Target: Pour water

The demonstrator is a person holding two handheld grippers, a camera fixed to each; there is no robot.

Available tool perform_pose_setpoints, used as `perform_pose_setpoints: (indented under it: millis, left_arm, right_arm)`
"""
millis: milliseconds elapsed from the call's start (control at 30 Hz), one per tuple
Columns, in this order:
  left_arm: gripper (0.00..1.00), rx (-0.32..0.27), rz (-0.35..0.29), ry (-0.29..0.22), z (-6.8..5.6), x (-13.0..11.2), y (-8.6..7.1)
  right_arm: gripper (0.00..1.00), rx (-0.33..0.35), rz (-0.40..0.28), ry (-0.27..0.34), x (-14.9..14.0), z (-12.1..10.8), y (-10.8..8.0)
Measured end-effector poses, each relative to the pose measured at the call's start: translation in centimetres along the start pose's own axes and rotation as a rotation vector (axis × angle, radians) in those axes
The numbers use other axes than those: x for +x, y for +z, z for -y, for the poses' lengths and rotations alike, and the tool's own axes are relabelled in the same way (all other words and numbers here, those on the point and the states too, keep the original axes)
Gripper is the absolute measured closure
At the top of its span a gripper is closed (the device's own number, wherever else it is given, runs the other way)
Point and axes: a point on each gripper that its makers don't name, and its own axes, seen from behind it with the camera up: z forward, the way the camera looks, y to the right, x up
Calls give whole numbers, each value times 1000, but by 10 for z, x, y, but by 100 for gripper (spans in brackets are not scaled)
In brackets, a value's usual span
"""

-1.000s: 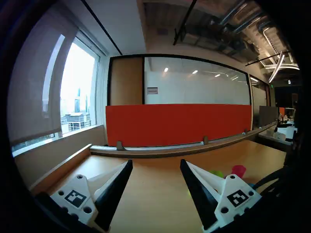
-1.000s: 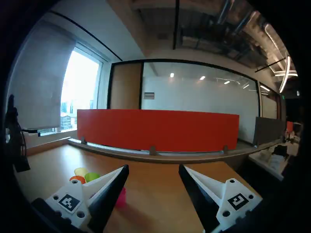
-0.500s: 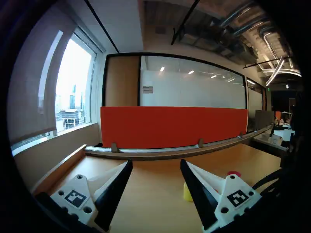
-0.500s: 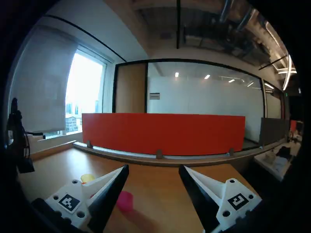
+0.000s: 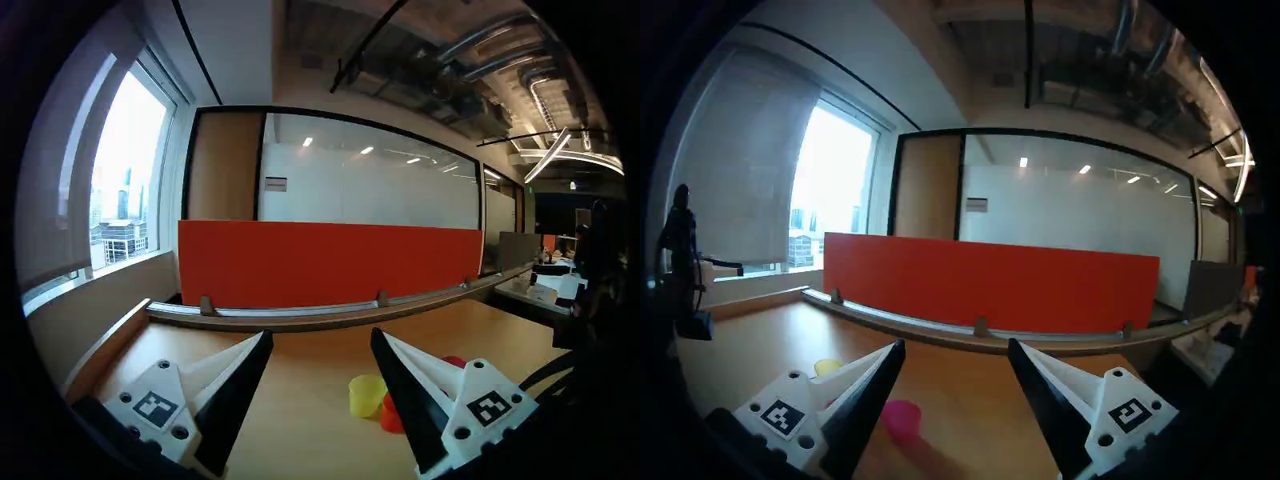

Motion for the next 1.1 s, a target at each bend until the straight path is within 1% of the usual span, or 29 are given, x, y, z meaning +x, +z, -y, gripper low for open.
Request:
perform_pose_setpoints:
  millis: [267, 467, 600, 667, 767, 867, 1100]
  left_arm:
    - [10, -71, -5, -6, -9, 7, 4]
    - [10, -126, 6, 19, -18, 7, 5]
    - [10, -163, 5, 17, -26, 7, 6]
    - [10, -179, 5, 11, -29, 8, 6]
    - [10, -196, 4, 12, -31, 9, 7]
    - [10, -204, 10, 24, -32, 9, 8]
    - [10, -257, 28, 61, -41, 6, 11]
  right_arm:
    - [1, 116, -6, 9, 7, 24, 4]
    - [1, 208, -6, 35, 12, 43, 5]
    - [1, 255, -1, 30, 11, 53, 4]
    - [1, 276, 1, 26, 11, 58, 4]
    - [1, 296, 3, 27, 11, 61, 5]
    - [1, 309, 1, 31, 11, 65, 5]
    - [1, 351, 25, 2, 9, 74, 6]
